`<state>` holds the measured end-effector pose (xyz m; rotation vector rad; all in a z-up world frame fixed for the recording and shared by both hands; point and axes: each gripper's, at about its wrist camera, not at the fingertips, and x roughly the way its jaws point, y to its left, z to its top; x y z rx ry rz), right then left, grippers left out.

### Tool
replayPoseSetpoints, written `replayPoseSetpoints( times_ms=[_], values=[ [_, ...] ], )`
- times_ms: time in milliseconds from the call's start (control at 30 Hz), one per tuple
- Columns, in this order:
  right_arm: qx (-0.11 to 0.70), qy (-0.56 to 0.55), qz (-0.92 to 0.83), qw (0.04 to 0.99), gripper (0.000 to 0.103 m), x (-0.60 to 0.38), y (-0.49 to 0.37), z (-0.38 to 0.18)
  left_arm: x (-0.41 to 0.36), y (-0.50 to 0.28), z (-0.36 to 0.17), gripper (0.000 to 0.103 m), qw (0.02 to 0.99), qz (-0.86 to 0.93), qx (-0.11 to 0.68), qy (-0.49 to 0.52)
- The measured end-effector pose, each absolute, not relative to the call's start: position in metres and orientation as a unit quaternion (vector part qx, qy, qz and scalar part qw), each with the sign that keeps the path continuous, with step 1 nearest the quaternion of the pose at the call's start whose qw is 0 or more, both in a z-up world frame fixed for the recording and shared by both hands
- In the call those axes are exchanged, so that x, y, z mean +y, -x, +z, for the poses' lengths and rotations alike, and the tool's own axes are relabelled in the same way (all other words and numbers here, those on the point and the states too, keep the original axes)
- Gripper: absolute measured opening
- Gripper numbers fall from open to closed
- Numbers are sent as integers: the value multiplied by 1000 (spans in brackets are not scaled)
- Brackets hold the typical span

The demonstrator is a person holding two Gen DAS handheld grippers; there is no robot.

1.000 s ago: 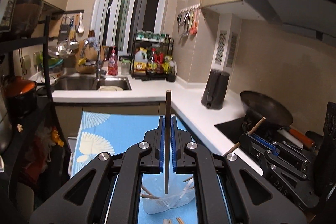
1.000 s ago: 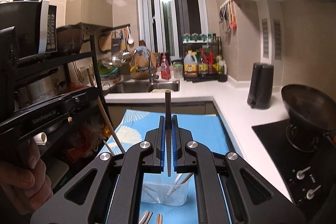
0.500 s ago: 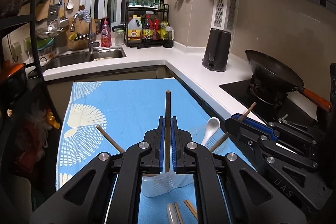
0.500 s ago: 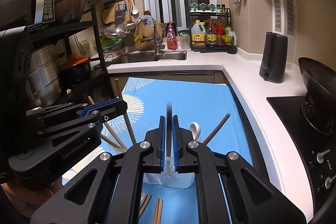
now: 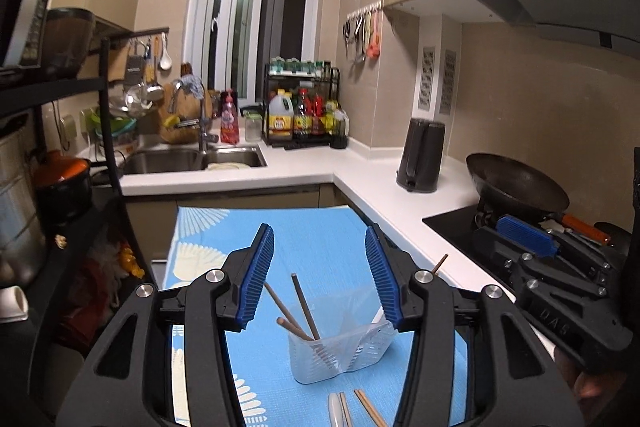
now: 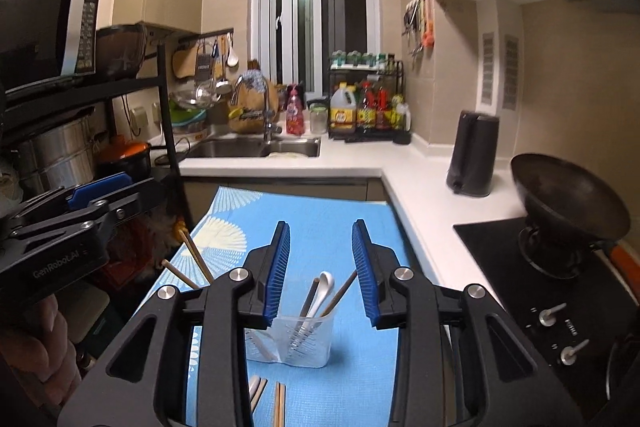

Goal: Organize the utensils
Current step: 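Move the left tool to the silver fork while the right tool grasps a chopstick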

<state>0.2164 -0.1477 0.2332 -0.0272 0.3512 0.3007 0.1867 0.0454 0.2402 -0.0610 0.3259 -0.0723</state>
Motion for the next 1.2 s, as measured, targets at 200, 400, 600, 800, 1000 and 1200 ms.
replayPoseSetpoints(
  times_ms=[200, 400, 600, 800, 1000, 1200],
  values=[
    [126, 7, 138, 982, 33, -166, -158, 257, 47, -136, 244, 48, 988, -34, 147, 38],
    [115, 0, 151, 982, 6, -176, -108, 249, 46, -95, 215, 33, 984, -42, 167, 40],
    [143, -10, 174, 974, 2, -179, -72, 204, 51, -70, 153, 14, 974, -47, 213, 65],
    [224, -35, 170, 959, 4, -184, -63, 122, 53, -59, 64, 14, 955, -41, 271, 110],
    [306, -41, 174, 935, 5, -175, -55, 31, 53, -64, 4, 14, 914, -80, 348, 194],
    [340, -55, 175, 922, 5, -174, -68, -3, 52, -66, -10, 14, 909, -68, 360, 196]
  ],
)
